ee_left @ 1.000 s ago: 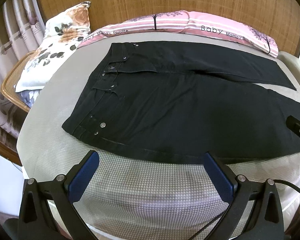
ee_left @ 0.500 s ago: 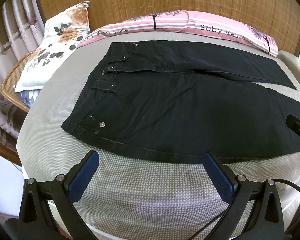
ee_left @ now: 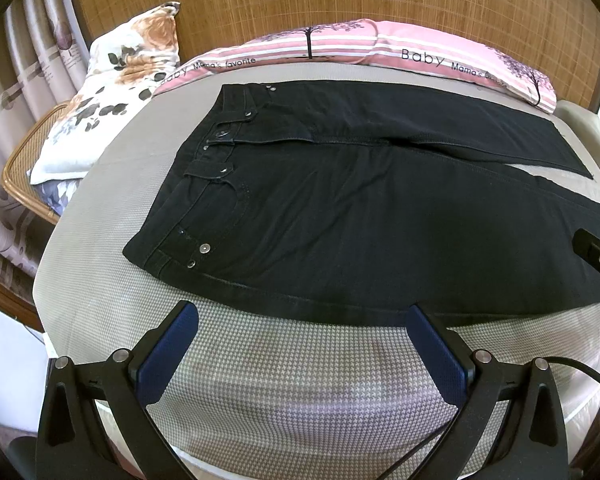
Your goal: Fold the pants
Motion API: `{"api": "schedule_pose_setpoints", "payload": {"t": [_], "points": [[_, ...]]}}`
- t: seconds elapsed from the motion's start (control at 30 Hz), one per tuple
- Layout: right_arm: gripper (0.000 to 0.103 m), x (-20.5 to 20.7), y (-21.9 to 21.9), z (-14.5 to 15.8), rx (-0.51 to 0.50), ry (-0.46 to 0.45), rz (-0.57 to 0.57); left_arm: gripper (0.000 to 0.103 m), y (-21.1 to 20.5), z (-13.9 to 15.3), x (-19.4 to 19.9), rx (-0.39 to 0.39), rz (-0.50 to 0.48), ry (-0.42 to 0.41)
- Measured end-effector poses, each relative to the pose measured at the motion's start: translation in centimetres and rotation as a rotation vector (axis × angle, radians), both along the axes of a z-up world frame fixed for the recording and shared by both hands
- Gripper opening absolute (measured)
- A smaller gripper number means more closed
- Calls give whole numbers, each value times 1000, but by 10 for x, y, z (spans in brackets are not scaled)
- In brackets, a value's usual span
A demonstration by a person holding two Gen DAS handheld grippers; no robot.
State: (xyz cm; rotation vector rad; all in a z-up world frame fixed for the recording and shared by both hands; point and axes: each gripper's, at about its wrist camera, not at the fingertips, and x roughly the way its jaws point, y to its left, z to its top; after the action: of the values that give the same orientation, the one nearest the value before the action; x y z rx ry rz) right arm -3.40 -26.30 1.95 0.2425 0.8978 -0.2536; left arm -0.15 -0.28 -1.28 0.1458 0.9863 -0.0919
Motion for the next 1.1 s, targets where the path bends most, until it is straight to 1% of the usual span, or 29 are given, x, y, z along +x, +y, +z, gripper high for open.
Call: {"api": "schedule_pose_setpoints", "payload": {"t": [0.33, 0.47, 0.67, 0.9, 1.1], "points": [[103, 0, -1, 1, 1, 1, 1, 103, -1, -1, 0, -1, -2, 2], [103, 0, 2, -7, 2, 0, -3, 103, -1, -3, 2, -2, -7, 7], [103, 0, 0, -8, 3, -5, -9, 103, -2, -3, 5, -1, -11, 11], [103, 1, -4, -1, 9, -32, 0, 103, -1, 0, 11, -2, -18, 6], [103, 2, 2, 8, -5, -57, 23, 103, 3, 8, 19, -30, -28, -6]]}}
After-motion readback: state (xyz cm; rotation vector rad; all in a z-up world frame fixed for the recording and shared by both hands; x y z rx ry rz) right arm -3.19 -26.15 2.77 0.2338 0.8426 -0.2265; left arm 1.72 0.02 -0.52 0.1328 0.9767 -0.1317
